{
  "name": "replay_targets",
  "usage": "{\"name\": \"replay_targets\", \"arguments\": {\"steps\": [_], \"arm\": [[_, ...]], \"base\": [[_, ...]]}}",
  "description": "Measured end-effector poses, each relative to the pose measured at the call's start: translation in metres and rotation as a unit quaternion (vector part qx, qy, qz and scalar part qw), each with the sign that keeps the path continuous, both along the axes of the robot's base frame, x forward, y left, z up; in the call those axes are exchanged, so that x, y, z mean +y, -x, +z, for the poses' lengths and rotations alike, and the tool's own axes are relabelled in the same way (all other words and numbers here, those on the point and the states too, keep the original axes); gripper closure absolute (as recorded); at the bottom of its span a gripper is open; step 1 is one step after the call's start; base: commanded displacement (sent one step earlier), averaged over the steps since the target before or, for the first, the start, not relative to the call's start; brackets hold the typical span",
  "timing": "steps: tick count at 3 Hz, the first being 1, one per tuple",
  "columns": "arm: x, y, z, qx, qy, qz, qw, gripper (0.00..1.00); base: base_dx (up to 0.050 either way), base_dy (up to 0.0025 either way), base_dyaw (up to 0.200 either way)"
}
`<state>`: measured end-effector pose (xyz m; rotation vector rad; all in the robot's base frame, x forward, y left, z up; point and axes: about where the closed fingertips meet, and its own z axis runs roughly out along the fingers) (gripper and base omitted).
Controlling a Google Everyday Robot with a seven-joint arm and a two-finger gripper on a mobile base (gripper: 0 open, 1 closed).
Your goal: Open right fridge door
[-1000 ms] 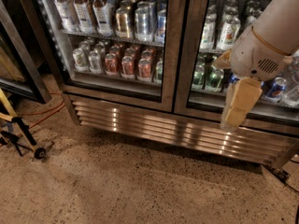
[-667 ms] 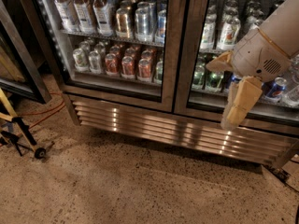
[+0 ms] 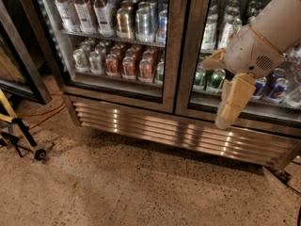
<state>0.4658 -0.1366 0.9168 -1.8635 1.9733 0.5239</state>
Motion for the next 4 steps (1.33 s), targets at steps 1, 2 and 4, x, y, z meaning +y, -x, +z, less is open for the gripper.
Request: {"name": "replay_targets", "arguments": {"steps": [1,2,4], "arm": [[0.029,0.001,0.006,-0.009,0.017,0.024,0.9995,0.0],[0.03,0.001,0.006,-0.01,0.017,0.025,0.9995,0.0],[0.02,-0.008,-0.01,0.019,-0.209,0.104,0.9722,0.0]], "base": [[0.0,0.0,0.0],[0.0,0.0,0.0],[0.0,0.0,0.0]]}}
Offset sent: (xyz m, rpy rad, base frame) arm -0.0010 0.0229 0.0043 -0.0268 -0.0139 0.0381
